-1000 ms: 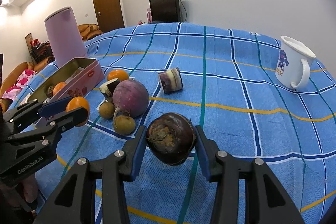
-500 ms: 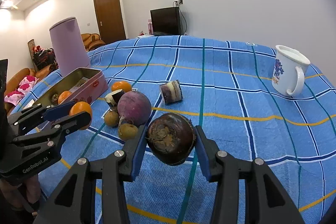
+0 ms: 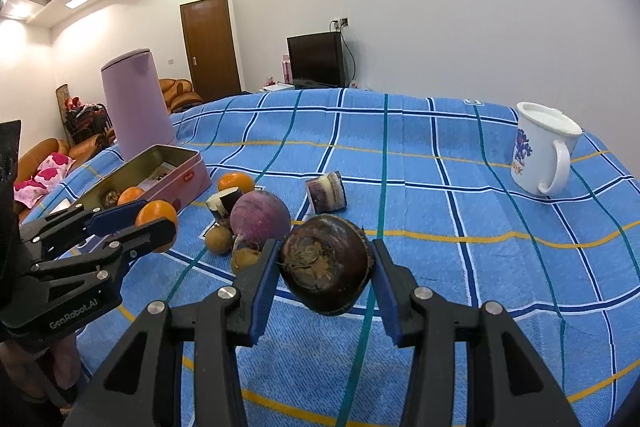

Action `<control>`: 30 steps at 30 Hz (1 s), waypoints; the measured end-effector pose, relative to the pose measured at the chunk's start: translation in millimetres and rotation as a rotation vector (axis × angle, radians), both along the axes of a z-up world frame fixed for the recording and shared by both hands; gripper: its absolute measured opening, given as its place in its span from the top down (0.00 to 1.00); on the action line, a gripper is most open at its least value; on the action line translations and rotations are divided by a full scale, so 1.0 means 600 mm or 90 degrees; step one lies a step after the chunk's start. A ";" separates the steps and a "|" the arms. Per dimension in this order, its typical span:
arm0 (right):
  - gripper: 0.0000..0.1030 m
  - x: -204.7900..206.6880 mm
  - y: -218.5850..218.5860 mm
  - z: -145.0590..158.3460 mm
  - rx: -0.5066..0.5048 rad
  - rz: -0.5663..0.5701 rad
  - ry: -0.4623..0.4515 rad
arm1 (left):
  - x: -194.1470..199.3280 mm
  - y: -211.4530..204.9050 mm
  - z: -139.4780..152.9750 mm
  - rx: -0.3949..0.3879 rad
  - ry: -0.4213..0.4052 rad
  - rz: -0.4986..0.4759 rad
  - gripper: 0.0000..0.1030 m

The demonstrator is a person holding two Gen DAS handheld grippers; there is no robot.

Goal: Organize fruits

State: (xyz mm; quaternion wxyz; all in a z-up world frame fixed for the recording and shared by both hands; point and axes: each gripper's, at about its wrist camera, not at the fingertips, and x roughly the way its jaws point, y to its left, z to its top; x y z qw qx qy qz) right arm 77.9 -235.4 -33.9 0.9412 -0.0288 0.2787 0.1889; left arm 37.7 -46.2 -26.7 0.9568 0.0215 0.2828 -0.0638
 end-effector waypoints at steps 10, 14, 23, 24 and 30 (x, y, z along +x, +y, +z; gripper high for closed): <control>0.55 -0.013 -0.001 0.007 0.005 -0.001 -0.025 | -0.008 0.001 0.005 -0.005 -0.022 0.000 0.62; 0.55 -0.015 -0.001 0.008 0.005 -0.001 -0.029 | -0.011 0.002 0.007 -0.006 -0.028 0.001 0.62; 0.55 -0.023 -0.005 0.013 0.010 -0.001 -0.047 | -0.020 0.003 0.011 -0.009 -0.046 0.000 0.62; 0.55 -0.024 -0.005 0.013 0.010 -0.001 -0.049 | -0.021 0.004 0.011 -0.009 -0.048 0.000 0.62; 0.55 -0.029 -0.006 0.015 0.011 -0.003 -0.062 | -0.028 0.004 0.015 -0.009 -0.062 0.001 0.62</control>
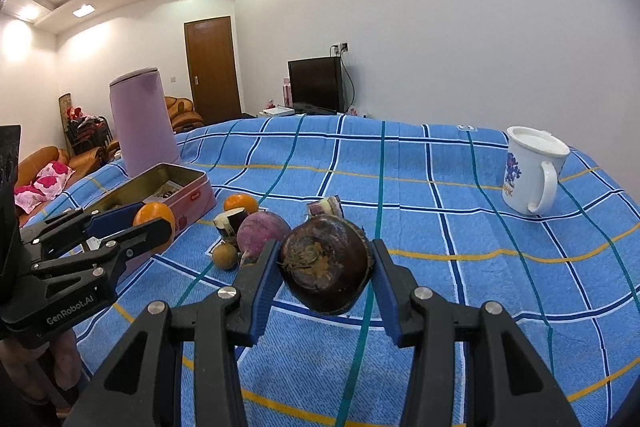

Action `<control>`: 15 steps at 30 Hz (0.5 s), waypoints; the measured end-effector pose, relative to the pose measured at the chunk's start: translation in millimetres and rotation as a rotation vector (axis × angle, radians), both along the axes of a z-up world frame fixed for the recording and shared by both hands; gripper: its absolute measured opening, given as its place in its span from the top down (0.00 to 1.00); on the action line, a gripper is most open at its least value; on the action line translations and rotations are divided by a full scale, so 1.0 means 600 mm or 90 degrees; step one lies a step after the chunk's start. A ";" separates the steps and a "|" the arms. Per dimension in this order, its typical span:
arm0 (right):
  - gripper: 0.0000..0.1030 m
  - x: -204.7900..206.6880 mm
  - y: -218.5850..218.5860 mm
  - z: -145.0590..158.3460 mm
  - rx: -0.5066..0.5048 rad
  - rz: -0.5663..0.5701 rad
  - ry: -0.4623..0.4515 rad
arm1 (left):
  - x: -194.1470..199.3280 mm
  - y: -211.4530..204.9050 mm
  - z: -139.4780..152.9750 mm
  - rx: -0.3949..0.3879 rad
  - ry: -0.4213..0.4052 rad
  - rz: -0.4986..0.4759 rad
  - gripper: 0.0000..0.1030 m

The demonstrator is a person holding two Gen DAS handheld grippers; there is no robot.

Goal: Organize fruits

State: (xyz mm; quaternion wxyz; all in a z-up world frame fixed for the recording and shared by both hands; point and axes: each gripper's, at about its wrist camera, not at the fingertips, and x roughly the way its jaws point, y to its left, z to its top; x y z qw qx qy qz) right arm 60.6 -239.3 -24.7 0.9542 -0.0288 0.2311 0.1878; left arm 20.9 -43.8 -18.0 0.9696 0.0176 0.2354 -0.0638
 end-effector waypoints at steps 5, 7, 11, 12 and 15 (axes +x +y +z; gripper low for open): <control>0.55 -0.004 -0.001 0.002 0.001 -0.001 -0.009 | -0.004 0.000 0.003 -0.001 -0.010 0.000 0.62; 0.55 -0.006 -0.001 0.003 0.003 -0.001 -0.014 | -0.006 0.001 0.003 -0.002 -0.015 0.003 0.62; 0.55 -0.015 -0.002 0.006 0.005 0.001 -0.033 | -0.011 0.002 0.005 -0.004 -0.025 0.004 0.62; 0.55 -0.018 -0.002 0.006 0.004 0.001 -0.037 | -0.012 0.002 0.006 -0.004 -0.028 0.004 0.62; 0.55 -0.023 -0.001 0.009 0.003 0.004 -0.049 | -0.017 0.002 0.008 -0.002 -0.037 0.006 0.62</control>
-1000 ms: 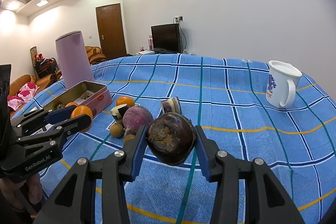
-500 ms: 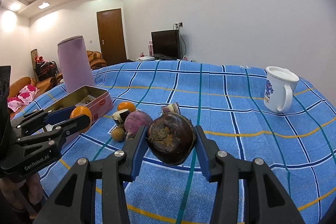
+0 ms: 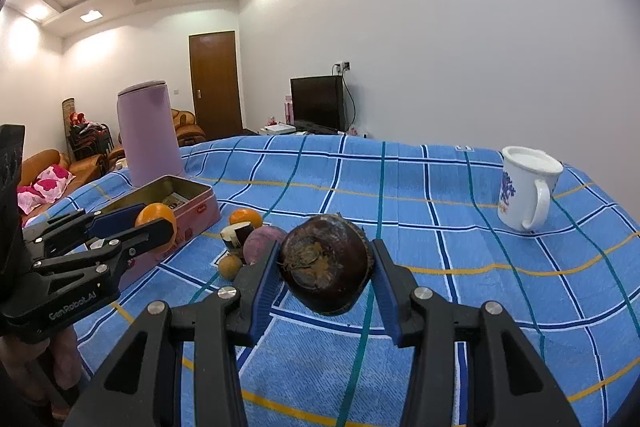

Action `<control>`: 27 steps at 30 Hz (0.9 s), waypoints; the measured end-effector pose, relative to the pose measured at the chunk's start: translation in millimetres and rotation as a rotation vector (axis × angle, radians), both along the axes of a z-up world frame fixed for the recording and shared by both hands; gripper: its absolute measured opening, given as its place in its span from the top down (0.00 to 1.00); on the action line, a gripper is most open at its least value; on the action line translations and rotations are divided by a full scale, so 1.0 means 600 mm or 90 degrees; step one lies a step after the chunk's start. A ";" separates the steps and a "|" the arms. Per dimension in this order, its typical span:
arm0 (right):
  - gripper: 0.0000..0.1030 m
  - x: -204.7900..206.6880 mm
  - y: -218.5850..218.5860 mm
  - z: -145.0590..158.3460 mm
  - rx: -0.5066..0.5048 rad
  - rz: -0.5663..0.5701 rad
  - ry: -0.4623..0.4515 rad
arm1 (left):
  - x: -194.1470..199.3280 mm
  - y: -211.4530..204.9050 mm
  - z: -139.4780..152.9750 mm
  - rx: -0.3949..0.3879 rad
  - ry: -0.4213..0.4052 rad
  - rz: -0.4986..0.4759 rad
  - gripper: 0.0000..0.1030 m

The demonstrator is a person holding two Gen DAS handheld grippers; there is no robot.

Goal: Organize fruits

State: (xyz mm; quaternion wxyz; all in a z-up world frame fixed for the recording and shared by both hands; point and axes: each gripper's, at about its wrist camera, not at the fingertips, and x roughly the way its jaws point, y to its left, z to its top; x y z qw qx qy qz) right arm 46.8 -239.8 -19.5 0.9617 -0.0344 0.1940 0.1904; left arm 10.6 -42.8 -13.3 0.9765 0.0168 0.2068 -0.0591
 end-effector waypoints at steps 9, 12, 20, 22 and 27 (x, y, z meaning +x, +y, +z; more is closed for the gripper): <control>0.55 -0.002 -0.001 0.001 0.002 -0.002 -0.008 | -0.011 0.003 0.005 -0.003 -0.020 0.002 0.62; 0.55 -0.004 -0.002 0.001 0.002 -0.002 -0.012 | -0.015 0.001 0.007 0.000 -0.030 0.000 0.62; 0.55 -0.013 0.006 0.003 -0.003 0.012 -0.016 | -0.030 -0.015 0.011 0.032 -0.060 -0.004 0.62; 0.55 -0.013 0.011 0.003 -0.006 0.019 -0.011 | -0.027 -0.011 0.012 0.024 -0.051 -0.004 0.62; 0.55 -0.010 0.025 0.011 -0.011 0.033 -0.004 | -0.024 0.009 0.015 0.011 -0.039 0.013 0.62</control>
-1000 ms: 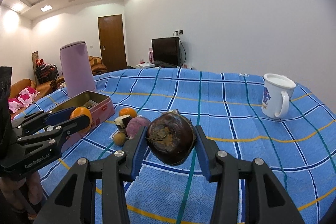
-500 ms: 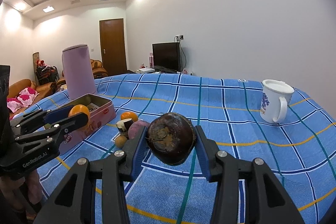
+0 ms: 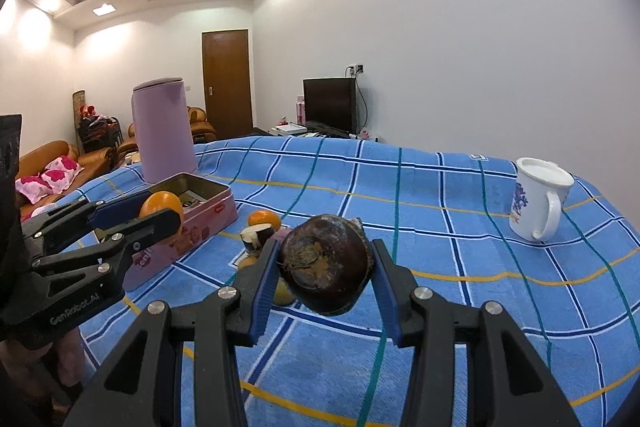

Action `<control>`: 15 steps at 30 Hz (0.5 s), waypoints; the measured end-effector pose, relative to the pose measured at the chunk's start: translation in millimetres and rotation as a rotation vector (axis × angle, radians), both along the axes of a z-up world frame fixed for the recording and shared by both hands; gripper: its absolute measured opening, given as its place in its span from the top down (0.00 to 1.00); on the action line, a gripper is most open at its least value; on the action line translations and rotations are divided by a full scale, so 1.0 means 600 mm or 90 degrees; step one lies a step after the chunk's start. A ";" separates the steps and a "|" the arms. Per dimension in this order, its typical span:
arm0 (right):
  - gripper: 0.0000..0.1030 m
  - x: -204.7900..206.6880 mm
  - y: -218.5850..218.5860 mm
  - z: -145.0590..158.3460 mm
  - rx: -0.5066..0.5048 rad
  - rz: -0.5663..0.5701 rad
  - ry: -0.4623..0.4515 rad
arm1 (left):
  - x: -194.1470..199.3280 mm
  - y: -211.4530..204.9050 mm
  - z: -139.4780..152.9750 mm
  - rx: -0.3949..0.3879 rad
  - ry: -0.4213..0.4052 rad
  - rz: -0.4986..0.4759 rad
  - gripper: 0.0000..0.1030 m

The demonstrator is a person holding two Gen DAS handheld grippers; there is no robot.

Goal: Organize fruits

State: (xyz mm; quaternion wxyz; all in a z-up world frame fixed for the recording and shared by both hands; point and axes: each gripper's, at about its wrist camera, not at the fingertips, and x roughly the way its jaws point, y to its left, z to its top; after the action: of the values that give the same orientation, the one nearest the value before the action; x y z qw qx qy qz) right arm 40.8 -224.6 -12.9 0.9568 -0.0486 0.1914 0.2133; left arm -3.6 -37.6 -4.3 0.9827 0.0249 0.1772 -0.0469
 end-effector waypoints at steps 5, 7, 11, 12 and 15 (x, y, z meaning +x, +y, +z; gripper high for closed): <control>0.55 0.004 0.018 0.015 -0.011 0.020 -0.001 | 0.004 0.026 0.011 -0.004 0.007 0.027 0.62; 0.55 0.007 0.028 0.021 -0.013 0.032 0.000 | 0.007 0.038 0.014 -0.006 0.010 0.040 0.62; 0.55 0.012 0.050 0.033 -0.022 0.047 -0.004 | 0.015 0.061 0.016 -0.002 0.023 0.061 0.62; 0.55 0.014 0.056 0.036 -0.023 0.051 -0.003 | 0.017 0.066 0.016 -0.003 0.026 0.067 0.62; 0.55 0.023 0.069 0.045 -0.022 0.063 -0.001 | 0.021 0.082 0.017 -0.001 0.034 0.079 0.62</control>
State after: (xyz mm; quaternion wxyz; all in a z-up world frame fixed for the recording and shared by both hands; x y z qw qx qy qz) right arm 54.5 -183.0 13.9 0.9442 -0.0748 0.1920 0.2569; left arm 8.9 11.8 6.1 0.9787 0.0119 0.2045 0.0132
